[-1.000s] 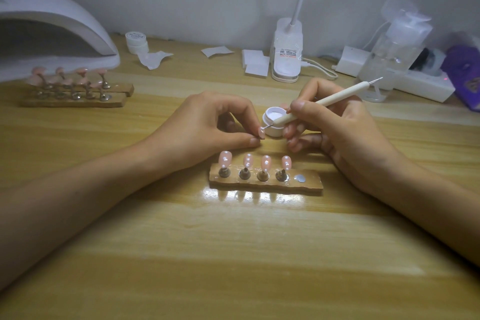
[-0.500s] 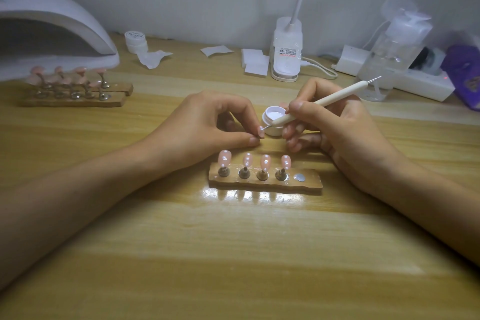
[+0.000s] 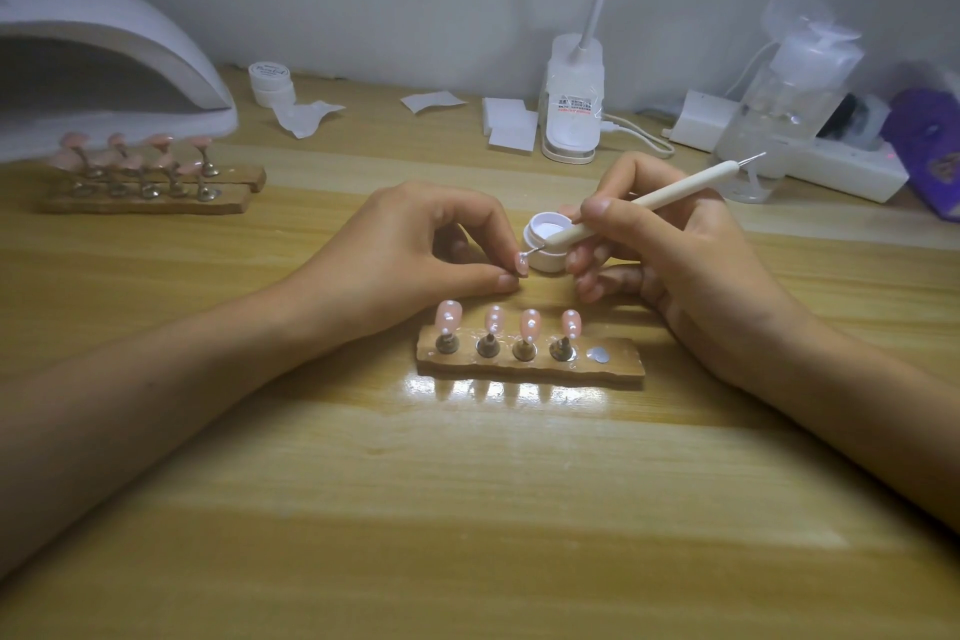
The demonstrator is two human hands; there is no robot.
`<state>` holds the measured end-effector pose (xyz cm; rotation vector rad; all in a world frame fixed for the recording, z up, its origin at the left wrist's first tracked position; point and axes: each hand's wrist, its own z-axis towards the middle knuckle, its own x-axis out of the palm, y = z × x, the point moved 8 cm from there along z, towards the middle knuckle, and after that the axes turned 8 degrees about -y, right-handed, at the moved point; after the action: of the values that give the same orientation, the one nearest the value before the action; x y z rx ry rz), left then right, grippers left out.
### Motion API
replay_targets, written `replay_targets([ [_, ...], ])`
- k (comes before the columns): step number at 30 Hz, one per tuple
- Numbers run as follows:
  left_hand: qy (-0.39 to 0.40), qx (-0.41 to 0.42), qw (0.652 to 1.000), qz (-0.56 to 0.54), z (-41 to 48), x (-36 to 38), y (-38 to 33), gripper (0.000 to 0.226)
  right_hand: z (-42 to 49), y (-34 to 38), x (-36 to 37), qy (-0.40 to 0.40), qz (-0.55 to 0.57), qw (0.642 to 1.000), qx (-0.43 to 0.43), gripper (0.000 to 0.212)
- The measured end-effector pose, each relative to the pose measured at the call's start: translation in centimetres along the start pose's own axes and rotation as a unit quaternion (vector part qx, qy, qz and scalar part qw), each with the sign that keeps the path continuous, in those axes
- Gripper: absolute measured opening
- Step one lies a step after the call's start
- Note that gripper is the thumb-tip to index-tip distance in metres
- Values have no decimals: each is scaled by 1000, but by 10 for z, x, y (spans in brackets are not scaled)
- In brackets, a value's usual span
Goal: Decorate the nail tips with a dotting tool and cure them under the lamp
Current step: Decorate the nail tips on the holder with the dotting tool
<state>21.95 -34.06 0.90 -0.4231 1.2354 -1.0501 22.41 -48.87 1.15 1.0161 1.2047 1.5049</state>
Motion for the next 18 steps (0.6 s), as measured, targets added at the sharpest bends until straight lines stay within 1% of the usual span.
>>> replay_targets([
  [3, 0, 0, 1000, -5, 0, 0, 0, 11, 1, 0, -1, -1, 4, 1000, -2, 21],
  [18, 3, 4, 1000, -8, 0, 1, 1, 17, 0, 3, 0, 3, 11, 1000, -7, 20],
])
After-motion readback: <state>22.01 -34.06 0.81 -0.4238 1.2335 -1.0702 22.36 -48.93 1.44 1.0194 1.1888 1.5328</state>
